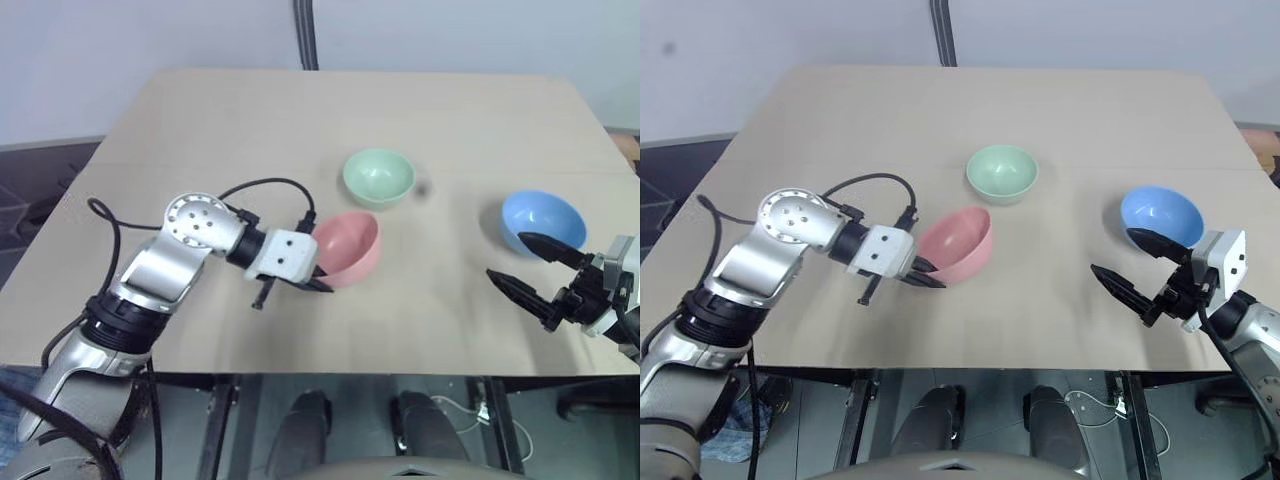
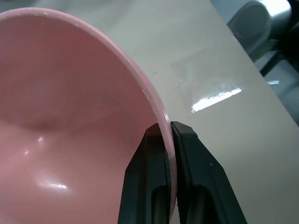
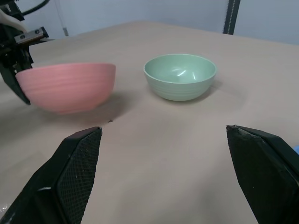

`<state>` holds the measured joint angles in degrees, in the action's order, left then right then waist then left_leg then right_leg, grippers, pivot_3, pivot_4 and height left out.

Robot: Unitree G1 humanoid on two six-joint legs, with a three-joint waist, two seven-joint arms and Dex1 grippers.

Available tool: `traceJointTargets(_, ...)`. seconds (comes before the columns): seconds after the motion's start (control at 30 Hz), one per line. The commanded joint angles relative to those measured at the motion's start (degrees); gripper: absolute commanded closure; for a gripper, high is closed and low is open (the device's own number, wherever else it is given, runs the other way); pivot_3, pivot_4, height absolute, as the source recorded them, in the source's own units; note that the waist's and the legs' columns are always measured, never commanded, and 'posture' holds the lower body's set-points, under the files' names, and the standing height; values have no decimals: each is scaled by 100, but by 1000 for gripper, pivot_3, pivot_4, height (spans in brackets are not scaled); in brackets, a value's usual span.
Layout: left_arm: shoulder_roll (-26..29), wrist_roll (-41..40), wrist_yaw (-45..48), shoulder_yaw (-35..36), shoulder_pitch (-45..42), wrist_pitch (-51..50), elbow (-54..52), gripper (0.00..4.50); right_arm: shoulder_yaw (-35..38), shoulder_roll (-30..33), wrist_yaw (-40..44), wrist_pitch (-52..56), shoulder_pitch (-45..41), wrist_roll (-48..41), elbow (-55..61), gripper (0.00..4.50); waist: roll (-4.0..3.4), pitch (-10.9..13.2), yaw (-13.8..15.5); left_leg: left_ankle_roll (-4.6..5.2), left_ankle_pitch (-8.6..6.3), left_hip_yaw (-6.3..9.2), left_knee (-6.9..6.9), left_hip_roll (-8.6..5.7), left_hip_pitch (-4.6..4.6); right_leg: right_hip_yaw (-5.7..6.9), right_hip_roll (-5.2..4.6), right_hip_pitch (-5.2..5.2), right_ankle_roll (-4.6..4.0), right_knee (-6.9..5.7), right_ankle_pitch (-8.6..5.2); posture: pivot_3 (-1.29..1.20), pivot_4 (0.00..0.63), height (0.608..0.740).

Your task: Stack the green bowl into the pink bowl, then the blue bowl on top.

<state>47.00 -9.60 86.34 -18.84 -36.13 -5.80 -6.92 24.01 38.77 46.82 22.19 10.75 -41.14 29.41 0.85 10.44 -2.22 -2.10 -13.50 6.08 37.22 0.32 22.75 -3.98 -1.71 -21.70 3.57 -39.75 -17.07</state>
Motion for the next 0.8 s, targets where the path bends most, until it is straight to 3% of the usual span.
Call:
traceJointTargets(0.03, -63, -36, 99, 23, -197, 158, -9, 4116, 131, 10, -35, -84, -39, -60, 177, 0, 0, 0, -9, 0, 0, 0, -1, 1, 0, 0, 1, 0, 0, 0, 0, 0, 150, 740)
traceJointTargets(0.13, -285, 48, -78, 40, -297, 238, 169, 2979, 140, 16, -37, -79, -4, -58, 195, 0, 0, 0, -5, 0, 0, -1, -1, 1, -1, 0, 1, 0, 0, 0, 0, 0, 150, 740)
traceJointTargets(0.27, -492, 66, -247, 96, -328, 278, 251, 844, 143, 20, -35, -81, 12, -54, 201, 0, 0, 0, -5, 0, 0, 1, 1, 0, 0, 0, 0, 1, 0, 0, 0, 0, 150, 740)
traceJointTargets(0.33, -497, 81, -296, 133, -304, 291, 263, 21, 142, 23, -26, -86, 12, -52, 195, 0, 0, 0, -16, 0, 0, 1, -1, 0, -1, 0, 0, 0, 0, 0, 0, 0, 150, 740)
traceJointTargets(0.6, -218, -24, -348, 427, -172, 281, 260, 21, 152, 52, 54, -102, 0, -47, 125, 0, 0, 0, -11, 0, 0, 1, -1, 0, -1, 0, 0, 0, 0, 0, 0, 0, 150, 740)
traceJointTargets(0.8, -197, -1166, -516, 1175, -120, -814, -247, 21, 124, 77, 109, -100, -62, -37, 62, 0, 1, 1, -8, 0, 0, 2, 0, 1, 0, 1, -1, 0, 0, 1, 0, 0, 150, 740)
